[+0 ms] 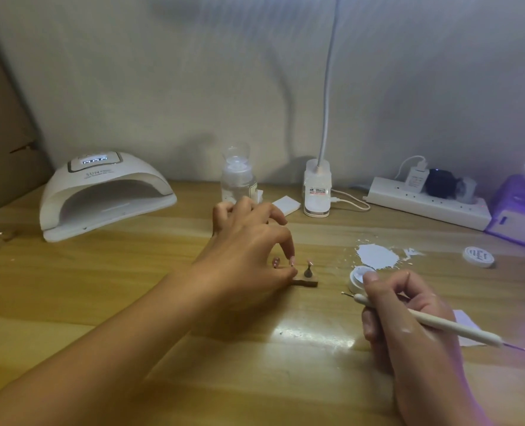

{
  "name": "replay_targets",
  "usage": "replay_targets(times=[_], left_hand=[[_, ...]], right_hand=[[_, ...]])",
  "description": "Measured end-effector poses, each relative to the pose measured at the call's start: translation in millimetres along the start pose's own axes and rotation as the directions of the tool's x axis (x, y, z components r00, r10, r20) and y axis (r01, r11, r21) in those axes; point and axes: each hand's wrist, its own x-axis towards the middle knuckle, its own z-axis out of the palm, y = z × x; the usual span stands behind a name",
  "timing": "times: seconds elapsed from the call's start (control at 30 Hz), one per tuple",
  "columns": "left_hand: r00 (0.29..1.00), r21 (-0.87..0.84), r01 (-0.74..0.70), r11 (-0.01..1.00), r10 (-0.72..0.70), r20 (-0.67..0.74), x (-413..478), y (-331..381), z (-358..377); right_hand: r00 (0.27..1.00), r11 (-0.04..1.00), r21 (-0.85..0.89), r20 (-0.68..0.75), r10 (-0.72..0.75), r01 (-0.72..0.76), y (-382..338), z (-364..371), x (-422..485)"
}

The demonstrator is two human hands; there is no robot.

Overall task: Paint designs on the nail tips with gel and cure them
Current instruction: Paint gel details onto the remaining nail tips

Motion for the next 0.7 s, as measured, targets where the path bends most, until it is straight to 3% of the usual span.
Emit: replay_targets(times=[0.5,0.6,0.7], left_hand=[[0.982,0.213,-0.064,0.975,0.099,-0.159,-16.3,30.7,-0.6],[0.961,0.152,-0.116,0.982,0.149,-0.234,-25.3,38.2,-6.6],[0.988,-0.112,-0.132,0.985,0.121,-0.099,-36.8,49.3,-2.8]], right_hand=[[0.993,0.993,-0.038,0.010,-0.115,0.116,3.9,-2.5,-0.5],[0.987,0.985,-0.072,0.003,-0.158,0.158,3.4,-4.5,-1.0],[0.975,0.972,-0.088,-0.026,-0.220,0.217,1.1,-5.9,0.6]])
